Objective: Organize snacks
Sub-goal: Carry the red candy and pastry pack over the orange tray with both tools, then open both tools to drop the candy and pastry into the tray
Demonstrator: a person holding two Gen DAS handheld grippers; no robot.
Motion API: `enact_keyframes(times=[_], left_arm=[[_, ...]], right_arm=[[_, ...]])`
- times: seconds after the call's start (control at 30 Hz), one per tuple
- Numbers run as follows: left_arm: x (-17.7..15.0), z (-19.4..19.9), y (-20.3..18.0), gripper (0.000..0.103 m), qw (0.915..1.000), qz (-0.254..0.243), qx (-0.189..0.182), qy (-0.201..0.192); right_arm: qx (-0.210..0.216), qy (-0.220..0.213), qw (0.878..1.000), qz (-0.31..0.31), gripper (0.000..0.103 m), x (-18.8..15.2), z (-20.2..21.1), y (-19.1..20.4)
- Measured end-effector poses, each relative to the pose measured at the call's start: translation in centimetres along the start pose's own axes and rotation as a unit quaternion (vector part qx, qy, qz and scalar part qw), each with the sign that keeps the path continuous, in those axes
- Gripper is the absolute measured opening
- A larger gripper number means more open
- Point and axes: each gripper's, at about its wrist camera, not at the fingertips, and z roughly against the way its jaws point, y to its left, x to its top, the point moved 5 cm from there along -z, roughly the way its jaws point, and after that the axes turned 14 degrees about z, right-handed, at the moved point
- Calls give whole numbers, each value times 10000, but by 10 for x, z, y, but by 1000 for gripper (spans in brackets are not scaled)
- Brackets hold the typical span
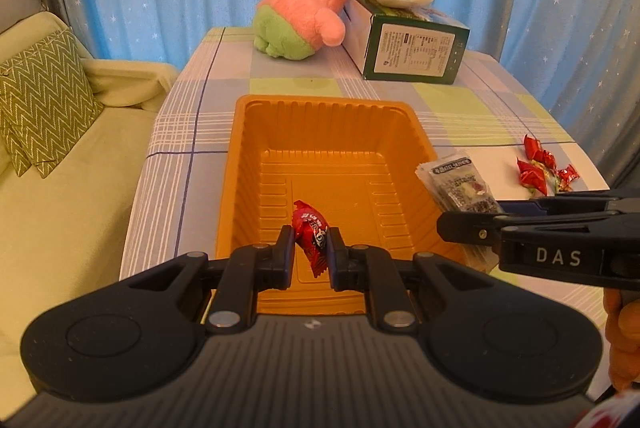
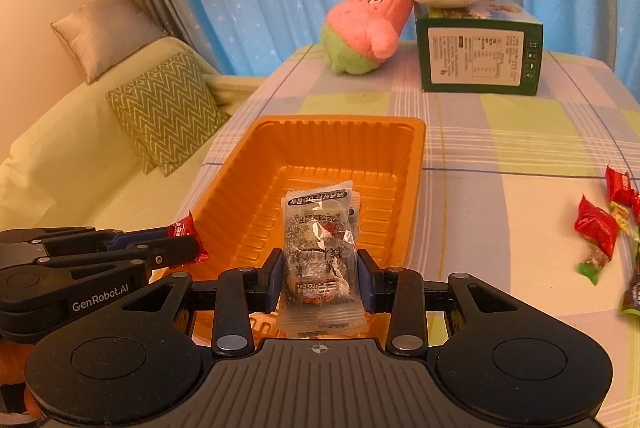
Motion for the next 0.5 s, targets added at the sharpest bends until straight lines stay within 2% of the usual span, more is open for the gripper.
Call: enact_keyframes(times=[0.3, 0.5], left_arm=[[1, -16, 4, 15, 10000, -12, -27, 71], [-2, -20, 10, 24, 9999, 41, 79, 80]], right_arm=[[4, 78, 10000, -32, 38, -2, -12, -1], [21, 90, 9999, -73, 38, -4, -14, -3]])
